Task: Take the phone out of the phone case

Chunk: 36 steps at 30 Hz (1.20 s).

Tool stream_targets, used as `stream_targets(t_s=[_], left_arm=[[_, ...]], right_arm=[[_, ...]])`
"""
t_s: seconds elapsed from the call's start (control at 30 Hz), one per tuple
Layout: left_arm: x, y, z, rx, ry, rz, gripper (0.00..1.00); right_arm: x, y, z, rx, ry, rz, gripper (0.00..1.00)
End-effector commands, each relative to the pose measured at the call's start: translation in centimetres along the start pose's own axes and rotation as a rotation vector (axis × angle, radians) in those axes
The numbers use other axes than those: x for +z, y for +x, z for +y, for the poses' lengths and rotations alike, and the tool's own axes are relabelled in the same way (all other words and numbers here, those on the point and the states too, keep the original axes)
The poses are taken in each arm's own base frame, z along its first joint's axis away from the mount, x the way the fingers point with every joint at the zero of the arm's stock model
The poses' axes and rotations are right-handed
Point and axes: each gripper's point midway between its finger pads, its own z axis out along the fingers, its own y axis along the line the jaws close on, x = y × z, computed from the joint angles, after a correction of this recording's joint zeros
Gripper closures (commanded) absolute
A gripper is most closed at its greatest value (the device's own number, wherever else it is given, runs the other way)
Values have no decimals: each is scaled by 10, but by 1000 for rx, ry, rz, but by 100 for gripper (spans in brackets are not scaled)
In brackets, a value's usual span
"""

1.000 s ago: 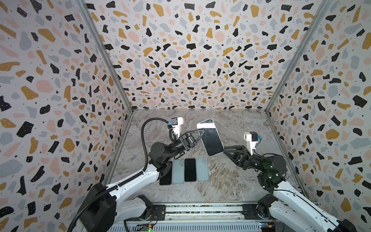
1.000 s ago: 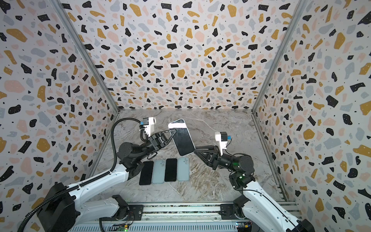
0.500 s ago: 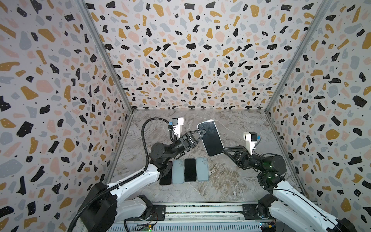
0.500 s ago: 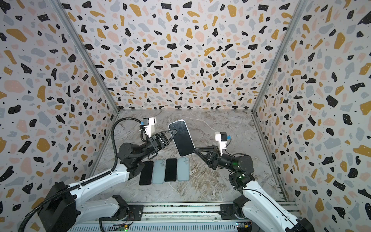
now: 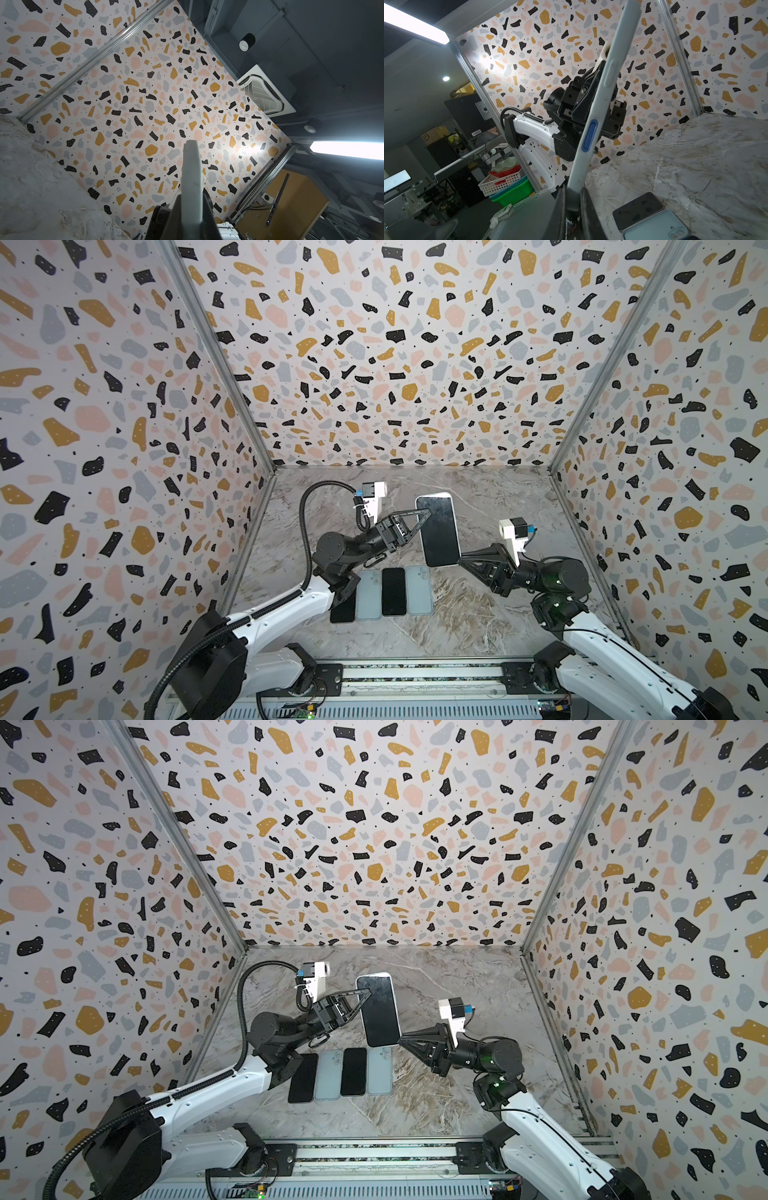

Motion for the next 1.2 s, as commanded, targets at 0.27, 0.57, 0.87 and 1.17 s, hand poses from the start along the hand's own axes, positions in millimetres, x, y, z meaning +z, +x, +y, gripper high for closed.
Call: stream_targets(t_s=[0.27, 0.57, 0.87, 1.17], left_arm=[[23, -3, -13, -41, 19, 12, 100], [24, 2, -2, -52, -5, 17, 100], [18, -9, -2, -28, -23, -35, 100], [18, -18, -10, -25, 8, -57, 100]], right_arm=[[14, -4, 20, -303, -145, 134, 100], [20, -13, -3, -286, -89, 130, 100], [12, -9, -12, -187, -27, 109, 74], [-6, 11, 7, -149, -61, 70, 58]])
